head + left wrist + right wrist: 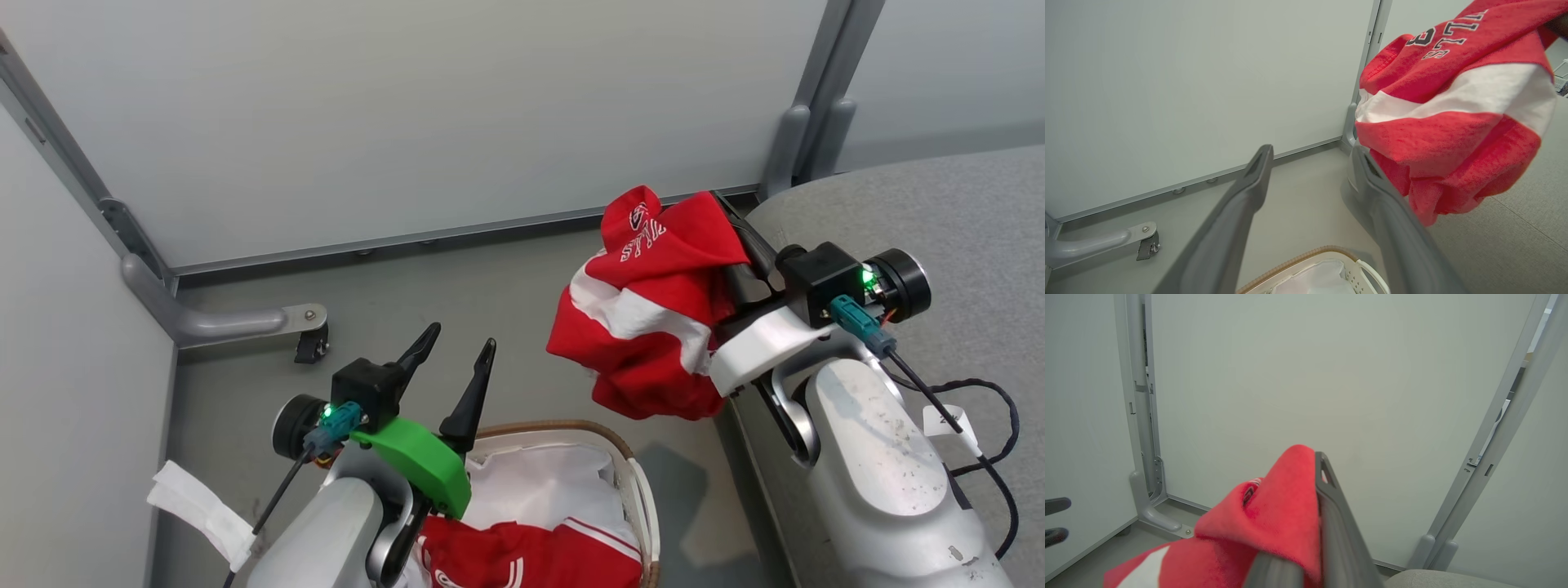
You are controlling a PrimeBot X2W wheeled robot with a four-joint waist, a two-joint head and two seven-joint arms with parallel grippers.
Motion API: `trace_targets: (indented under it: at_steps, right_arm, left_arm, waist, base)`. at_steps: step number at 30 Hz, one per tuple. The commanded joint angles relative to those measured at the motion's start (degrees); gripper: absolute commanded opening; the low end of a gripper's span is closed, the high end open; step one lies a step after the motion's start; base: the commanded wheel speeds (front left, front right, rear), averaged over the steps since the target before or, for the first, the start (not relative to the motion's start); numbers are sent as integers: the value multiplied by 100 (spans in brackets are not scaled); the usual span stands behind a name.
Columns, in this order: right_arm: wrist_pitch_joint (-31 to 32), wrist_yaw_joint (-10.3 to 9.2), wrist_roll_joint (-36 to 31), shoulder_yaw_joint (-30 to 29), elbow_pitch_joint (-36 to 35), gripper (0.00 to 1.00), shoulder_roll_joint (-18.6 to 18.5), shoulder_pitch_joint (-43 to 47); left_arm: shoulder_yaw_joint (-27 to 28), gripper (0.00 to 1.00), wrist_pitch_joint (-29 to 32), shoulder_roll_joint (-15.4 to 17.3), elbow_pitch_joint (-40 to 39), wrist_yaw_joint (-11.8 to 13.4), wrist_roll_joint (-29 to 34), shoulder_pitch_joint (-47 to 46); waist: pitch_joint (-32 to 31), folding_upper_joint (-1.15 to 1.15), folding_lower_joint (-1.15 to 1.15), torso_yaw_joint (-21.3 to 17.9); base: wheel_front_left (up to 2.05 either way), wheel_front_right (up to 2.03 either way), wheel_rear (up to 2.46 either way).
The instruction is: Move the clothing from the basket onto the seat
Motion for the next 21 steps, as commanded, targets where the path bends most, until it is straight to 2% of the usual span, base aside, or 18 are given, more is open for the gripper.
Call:
trace_targets:
  at_steps: [1,8,21]
  right_arm:
    - [-12,-6,-29,-33,-26,0,-23,50]
    - [-12,-6,-110,-104,-19,0,-24,-76]
    - [-13,-7,-296,-469,-139,0,-20,-25]
  left_arm:
    - [73,100,-18,-25,-23,-22,112,110]
    - [317,100,-12,-101,-157,-52,458,252]
    - [509,100,-13,-245,-442,-70,860,421]
  waist:
    - [33,0,0,-59]
    - [167,0,0,-466]
    - [582,0,0,-1978]
  base:
    - [0,0,0]
    - [0,0,0]
    - [0,0,0]
